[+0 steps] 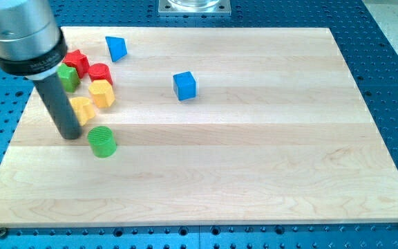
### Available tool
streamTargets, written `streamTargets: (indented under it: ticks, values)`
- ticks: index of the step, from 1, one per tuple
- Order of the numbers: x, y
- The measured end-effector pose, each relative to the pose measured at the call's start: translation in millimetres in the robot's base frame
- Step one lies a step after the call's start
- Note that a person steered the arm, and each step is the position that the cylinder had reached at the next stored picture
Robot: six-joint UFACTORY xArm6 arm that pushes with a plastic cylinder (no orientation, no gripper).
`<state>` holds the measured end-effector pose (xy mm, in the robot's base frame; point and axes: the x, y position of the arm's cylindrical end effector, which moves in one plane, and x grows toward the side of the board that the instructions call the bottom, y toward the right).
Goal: Place the heart diagonally to the hexagon
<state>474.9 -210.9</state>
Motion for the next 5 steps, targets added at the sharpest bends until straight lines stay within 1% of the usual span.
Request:
streamTargets:
  ticks: [1,3,4,5]
  values:
    - [-30,43]
    - [-55,10]
    - [-78,28]
    - [-98,-4]
